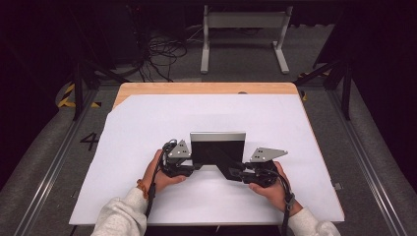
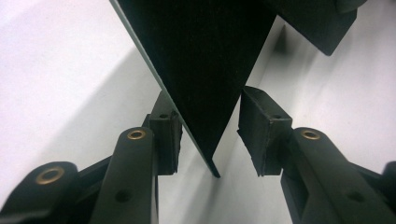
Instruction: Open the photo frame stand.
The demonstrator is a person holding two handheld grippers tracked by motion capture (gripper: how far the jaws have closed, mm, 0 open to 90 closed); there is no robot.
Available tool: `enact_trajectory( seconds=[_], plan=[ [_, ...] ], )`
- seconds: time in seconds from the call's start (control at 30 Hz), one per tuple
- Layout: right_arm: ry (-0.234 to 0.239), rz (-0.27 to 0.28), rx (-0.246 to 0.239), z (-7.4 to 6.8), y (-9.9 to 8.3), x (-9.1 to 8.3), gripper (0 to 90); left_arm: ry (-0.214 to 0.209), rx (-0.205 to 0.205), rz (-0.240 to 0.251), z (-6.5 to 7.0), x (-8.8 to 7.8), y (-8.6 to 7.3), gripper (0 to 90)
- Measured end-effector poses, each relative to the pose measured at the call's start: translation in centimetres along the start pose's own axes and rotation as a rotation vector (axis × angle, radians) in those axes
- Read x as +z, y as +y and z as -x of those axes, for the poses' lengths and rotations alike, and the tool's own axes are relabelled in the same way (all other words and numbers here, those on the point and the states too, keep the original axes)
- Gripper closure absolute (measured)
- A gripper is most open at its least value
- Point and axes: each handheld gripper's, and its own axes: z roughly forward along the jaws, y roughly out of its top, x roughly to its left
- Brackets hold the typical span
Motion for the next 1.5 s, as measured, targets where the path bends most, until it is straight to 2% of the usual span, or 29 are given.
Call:
enact_trajectory(
  seconds=[0.3,0.4,0.43,0.5,0.63,0.67,0.8,0.93,1.23,1.33,1.5],
  plan=[
    [-0.003,0.003,-0.004,-0.1,0.0,0.0,71.0,0.015,0.001,-0.017,0.3,1.0,-0.2,59.1],
    [-0.006,0.003,-0.004,-0.1,0.0,0.0,70.9,0.039,0.045,-0.063,1.0,1.8,-0.1,58.8],
    [-0.006,0.003,-0.005,-0.1,0.0,0.0,70.9,0.041,0.048,-0.068,1.2,2.0,-0.1,58.5],
    [-0.013,0.001,-0.007,-0.1,0.0,0.0,70.7,0.051,0.048,-0.071,1.2,2.1,-0.1,57.5],
    [-0.025,0.003,-0.001,0.0,0.0,-0.1,70.7,0.071,0.073,-0.067,1.3,2.2,0.0,60.1],
    [-0.033,0.003,0.005,0.1,0.0,-0.1,70.8,0.099,0.087,-0.063,1.4,2.3,0.1,62.6],
    [-0.04,0.01,0.018,0.3,-0.1,-0.1,70.9,0.095,0.081,-0.055,1.2,2.3,0.1,63.0],
    [-0.05,0.01,0.018,0.3,0.0,0.0,71.7,0.119,0.091,-0.056,1.1,2.4,0.2,62.3],
    [-0.058,0.007,0.017,0.3,-0.1,0.3,74.4,0.156,0.083,-0.046,0.5,2.3,0.2,59.6],
    [-0.064,0.005,0.014,0.3,-0.1,0.4,74.9,0.17,0.096,-0.051,0.5,2.3,0.2,59.0],
    [-0.067,0.002,0.007,0.2,-0.1,0.4,76.3,0.178,0.08,-0.048,0.1,2.2,0.0,58.5]
  ],
)
